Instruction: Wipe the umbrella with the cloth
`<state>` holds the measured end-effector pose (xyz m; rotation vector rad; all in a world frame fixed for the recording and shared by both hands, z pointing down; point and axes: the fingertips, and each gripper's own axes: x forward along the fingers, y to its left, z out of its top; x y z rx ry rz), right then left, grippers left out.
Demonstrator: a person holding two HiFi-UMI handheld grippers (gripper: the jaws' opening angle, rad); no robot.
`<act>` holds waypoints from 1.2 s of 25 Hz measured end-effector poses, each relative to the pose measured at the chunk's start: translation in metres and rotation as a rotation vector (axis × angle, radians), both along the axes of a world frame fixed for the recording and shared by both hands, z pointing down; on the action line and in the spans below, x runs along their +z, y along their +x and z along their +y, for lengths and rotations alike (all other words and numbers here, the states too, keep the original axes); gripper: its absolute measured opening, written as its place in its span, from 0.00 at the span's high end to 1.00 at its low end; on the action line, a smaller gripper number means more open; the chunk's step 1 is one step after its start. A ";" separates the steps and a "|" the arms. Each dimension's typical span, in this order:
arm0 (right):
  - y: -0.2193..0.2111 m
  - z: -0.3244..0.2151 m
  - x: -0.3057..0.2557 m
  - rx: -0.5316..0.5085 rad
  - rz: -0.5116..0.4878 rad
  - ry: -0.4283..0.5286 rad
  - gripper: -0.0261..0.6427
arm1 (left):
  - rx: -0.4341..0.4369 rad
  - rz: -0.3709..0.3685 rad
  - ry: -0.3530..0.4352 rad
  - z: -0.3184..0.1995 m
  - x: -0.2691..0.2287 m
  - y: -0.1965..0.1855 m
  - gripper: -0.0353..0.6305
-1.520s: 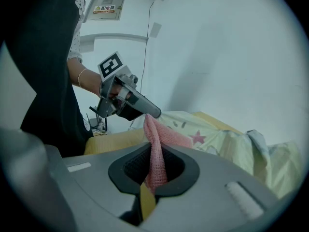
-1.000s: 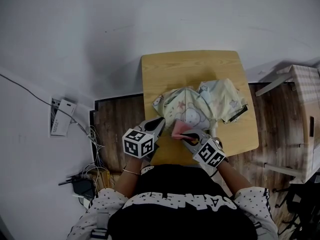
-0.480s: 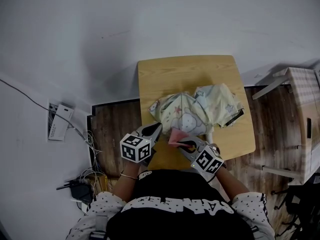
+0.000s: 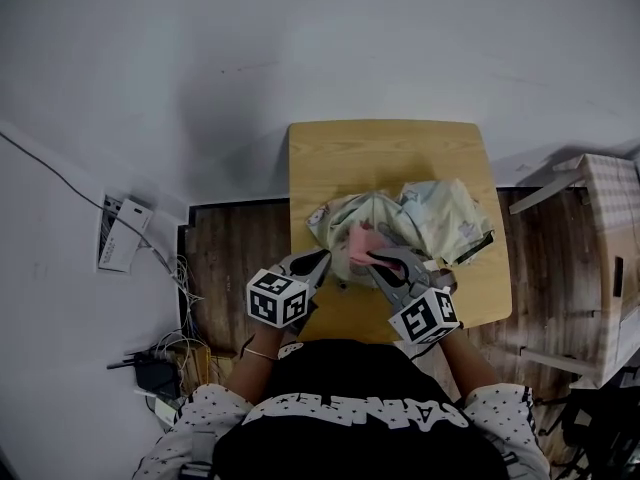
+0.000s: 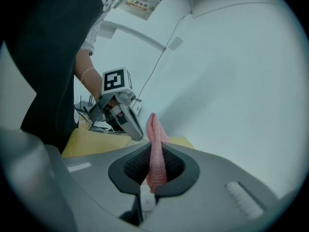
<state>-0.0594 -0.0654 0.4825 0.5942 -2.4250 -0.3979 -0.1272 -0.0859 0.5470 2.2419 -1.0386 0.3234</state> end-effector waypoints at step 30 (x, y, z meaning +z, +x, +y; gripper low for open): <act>0.034 -0.019 0.045 0.071 0.225 -0.022 0.91 | -0.005 -0.006 -0.037 -0.005 0.009 -0.005 0.94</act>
